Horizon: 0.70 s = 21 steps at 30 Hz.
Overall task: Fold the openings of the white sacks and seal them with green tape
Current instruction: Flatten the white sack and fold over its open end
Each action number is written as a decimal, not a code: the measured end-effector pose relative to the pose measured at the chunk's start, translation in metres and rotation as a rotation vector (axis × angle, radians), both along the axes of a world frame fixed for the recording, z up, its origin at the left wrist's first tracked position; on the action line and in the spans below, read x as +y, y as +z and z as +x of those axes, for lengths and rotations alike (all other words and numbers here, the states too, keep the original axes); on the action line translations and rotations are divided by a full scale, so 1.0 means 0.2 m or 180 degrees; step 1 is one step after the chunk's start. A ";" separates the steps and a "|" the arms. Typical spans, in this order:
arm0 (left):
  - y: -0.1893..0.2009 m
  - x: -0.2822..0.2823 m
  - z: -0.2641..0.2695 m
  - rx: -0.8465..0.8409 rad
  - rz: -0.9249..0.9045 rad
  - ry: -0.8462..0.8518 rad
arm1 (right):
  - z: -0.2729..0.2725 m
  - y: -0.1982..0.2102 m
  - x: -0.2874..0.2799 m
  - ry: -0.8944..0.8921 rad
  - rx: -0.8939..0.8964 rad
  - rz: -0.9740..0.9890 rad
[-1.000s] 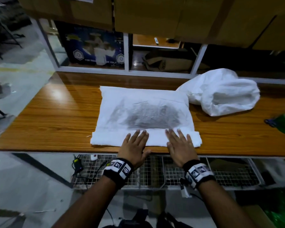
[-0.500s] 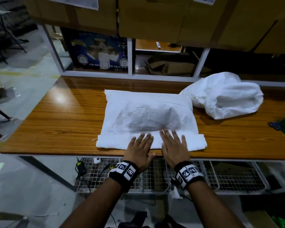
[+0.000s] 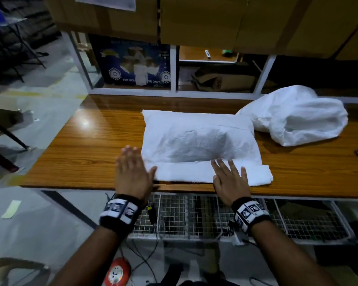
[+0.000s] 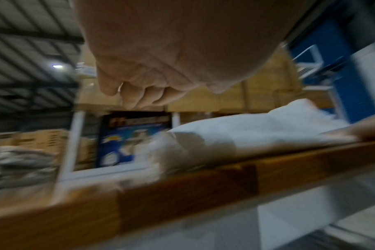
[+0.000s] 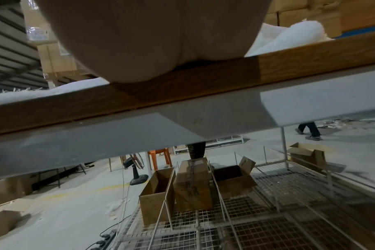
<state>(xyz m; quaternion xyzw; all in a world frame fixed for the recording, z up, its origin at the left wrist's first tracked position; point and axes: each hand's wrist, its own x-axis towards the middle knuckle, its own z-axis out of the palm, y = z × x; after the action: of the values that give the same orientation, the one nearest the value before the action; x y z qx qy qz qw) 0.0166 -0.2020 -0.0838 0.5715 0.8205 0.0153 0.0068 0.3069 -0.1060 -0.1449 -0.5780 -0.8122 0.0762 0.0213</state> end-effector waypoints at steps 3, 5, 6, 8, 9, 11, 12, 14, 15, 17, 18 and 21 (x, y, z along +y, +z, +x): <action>-0.02 0.14 0.44 -0.0260 0.0047 -0.1356 | 0.00 0.01 0.00 0.0036 -0.0080 -0.0032; -0.10 0.20 0.64 -0.0397 -0.0420 -0.1637 | 0.00 0.02 0.00 0.0116 -0.0147 -0.0016; -0.14 0.21 0.68 -0.0401 -0.0586 -0.1583 | 0.02 0.02 0.00 0.0168 -0.0162 0.0001; -0.22 0.20 0.68 -0.0292 -0.0614 -0.1496 | 0.13 0.01 0.02 0.0143 -0.0170 0.0026; -0.24 0.19 0.67 -0.0256 -0.0549 -0.1500 | 0.21 0.01 0.03 0.0023 -0.0174 0.0041; -0.27 0.20 0.66 -0.0294 -0.0448 -0.1497 | 0.42 0.01 0.07 -0.0337 -0.0152 0.0054; -0.28 0.20 0.67 -0.0315 -0.0417 -0.1460 | 0.52 0.01 0.08 -0.0489 -0.0111 0.0003; -0.29 0.21 0.70 -0.0267 -0.0344 -0.1349 | 0.65 0.03 0.11 -0.0613 -0.0064 -0.0164; -0.29 0.21 0.72 -0.0211 -0.0326 -0.1294 | 0.70 0.03 0.12 -0.0571 -0.0051 -0.0244; -0.30 0.21 0.75 -0.0156 -0.0284 -0.1173 | 0.78 0.06 0.14 -0.0304 0.0033 -0.0452; -0.30 0.22 0.76 -0.0154 -0.0251 -0.1112 | 0.83 0.08 0.16 -0.0223 0.0139 -0.0552; -0.30 0.24 0.79 -0.0170 -0.0241 -0.0978 | 1.11 0.14 0.30 -0.0632 0.0902 -0.0115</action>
<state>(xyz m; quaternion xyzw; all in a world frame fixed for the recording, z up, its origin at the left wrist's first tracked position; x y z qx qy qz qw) 0.1746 -0.1531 -0.1434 0.6890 0.7229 -0.0017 0.0524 0.5282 -0.0466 -0.1165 -0.6392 -0.7384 0.1691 0.1326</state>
